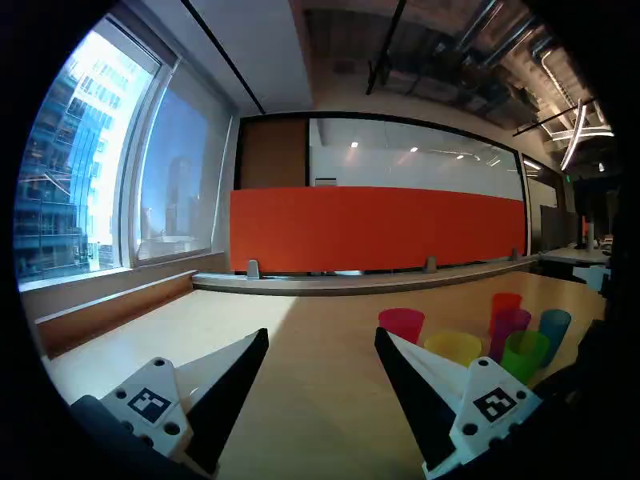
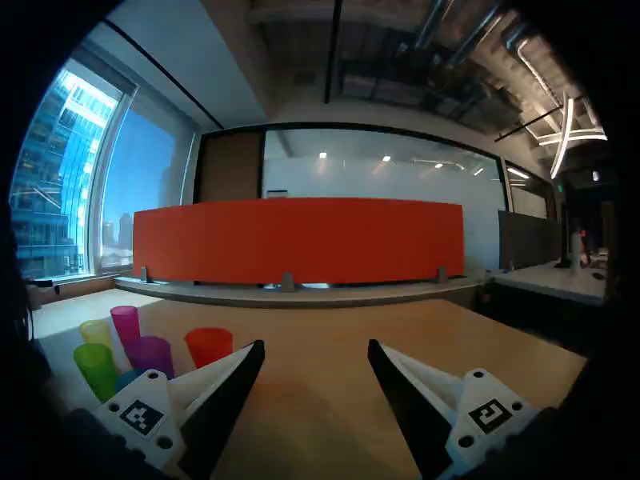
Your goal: Pour water
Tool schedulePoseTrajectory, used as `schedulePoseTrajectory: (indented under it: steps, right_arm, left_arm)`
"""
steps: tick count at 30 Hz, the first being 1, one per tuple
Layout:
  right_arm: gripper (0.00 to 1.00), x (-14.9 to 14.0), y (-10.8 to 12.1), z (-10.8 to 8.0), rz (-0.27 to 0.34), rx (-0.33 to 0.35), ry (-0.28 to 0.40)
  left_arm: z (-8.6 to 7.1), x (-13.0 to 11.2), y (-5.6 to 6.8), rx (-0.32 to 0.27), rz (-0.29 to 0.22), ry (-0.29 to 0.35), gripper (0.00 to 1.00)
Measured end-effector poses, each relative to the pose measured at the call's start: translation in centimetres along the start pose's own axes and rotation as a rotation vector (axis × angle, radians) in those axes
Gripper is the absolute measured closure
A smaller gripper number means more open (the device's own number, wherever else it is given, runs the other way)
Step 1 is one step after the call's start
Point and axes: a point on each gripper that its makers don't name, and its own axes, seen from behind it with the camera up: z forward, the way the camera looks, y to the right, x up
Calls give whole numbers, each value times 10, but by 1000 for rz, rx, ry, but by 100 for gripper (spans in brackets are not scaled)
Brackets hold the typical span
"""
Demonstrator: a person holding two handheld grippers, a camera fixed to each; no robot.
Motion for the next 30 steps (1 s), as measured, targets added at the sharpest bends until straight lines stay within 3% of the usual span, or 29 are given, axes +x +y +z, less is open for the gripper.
schedulePoseTrajectory:
  steps: [30]
  right_arm:
    - [0, -1, -2, -2, -7, 3, -1]
  left_arm:
    - [0, 0, 1, 0, 0, 0, 1]
